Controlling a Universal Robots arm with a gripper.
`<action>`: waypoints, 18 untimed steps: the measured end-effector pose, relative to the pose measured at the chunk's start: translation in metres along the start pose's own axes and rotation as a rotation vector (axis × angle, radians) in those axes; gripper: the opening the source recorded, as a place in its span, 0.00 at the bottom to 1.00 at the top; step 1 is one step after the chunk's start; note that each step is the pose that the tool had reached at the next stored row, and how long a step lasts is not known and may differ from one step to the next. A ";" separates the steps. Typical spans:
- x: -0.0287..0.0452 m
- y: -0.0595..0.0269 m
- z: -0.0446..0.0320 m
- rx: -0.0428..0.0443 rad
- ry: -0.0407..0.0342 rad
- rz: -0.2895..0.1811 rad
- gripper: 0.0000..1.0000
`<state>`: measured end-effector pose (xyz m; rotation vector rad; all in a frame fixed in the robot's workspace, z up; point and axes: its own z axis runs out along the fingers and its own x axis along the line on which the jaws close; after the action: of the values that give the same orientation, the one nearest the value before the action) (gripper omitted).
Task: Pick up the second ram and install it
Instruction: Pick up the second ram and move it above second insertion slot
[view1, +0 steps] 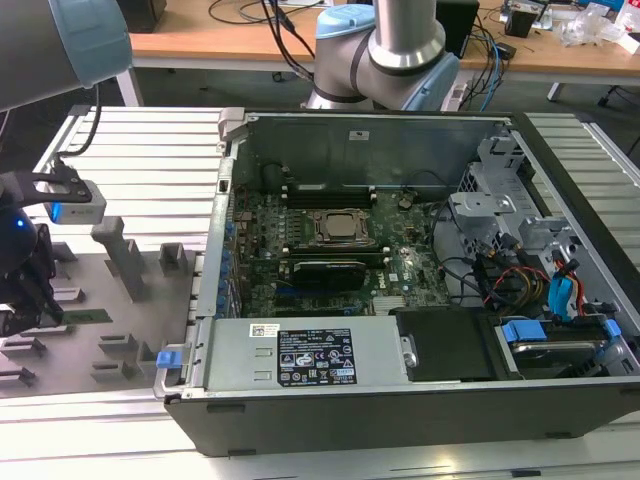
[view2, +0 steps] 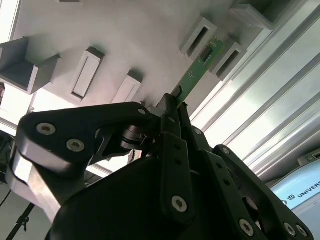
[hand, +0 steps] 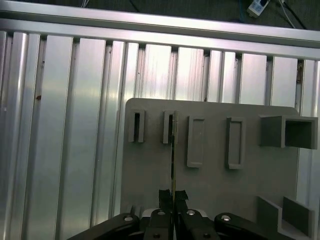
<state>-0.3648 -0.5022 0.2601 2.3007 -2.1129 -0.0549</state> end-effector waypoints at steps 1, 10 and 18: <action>0.0000 0.0000 -0.0008 0.0000 0.0000 0.000 0.14; -0.0002 0.0003 -0.0148 0.0000 0.0000 0.000 0.14; -0.0004 0.0004 -0.0294 0.0000 0.0000 0.000 0.14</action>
<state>-0.3641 -0.5021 0.2895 2.3006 -2.1129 -0.0548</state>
